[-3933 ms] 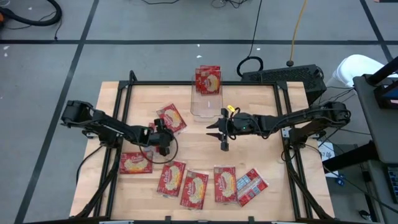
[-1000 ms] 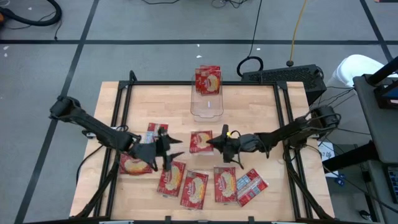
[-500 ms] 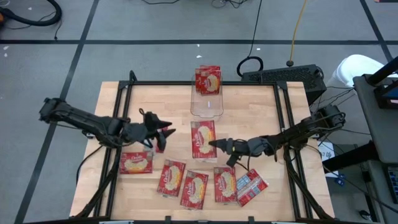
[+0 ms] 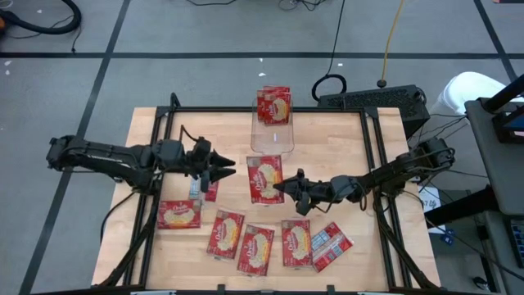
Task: Sort popcorn bags into baskets
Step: Put the red popcorn pack into the transparent bin
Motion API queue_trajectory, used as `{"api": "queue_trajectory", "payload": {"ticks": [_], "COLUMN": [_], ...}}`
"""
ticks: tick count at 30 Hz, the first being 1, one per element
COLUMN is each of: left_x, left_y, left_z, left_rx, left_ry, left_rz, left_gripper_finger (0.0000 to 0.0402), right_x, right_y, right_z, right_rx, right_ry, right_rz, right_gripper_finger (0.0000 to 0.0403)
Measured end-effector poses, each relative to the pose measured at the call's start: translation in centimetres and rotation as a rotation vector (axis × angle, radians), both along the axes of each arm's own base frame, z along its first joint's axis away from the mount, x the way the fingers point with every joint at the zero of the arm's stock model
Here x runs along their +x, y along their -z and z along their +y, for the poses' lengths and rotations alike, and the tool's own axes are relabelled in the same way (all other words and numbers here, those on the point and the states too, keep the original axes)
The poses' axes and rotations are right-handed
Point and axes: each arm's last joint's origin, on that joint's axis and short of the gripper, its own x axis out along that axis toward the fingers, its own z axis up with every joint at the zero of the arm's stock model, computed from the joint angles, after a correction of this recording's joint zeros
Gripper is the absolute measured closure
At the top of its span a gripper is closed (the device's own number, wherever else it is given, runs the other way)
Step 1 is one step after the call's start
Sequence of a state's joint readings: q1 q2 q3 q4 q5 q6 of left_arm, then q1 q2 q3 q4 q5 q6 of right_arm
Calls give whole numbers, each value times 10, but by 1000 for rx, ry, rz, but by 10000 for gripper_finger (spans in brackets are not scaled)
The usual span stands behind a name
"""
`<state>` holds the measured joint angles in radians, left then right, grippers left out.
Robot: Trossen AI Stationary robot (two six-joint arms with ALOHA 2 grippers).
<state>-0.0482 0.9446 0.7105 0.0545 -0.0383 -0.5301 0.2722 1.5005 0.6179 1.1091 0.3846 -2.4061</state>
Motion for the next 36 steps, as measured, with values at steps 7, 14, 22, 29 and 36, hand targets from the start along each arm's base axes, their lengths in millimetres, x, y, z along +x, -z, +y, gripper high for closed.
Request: {"api": "queue_trajectory", "payload": {"ticks": [7, 14, 22, 29, 36], "left_x": [5, 5, 15, 42, 58], "left_y": [-4, -16, -23, -12, -4], "left_z": [21, 43, 55, 62, 67], "left_rx": [20, 11, 37, 11, 28], "left_ry": [83, 257, 291, 330, 377], "left_rz": [-60, -82, 118, 191, 218], "left_gripper_finger": [135, 123, 154, 158, 158], "right_x": [8, 16, 19, 21, 21], "right_y": [-8, -2, -2, 5, 8], "right_z": [2, -4, -14, -24, -24], "right_rx": [-38, -41, -28, -57, -64], "right_ry": [-85, -83, -57, -44, -41], "right_rz": [-11, 80, 98, 167, 195], "right_gripper_finger": [392, 392, 392, 392, 392]}}
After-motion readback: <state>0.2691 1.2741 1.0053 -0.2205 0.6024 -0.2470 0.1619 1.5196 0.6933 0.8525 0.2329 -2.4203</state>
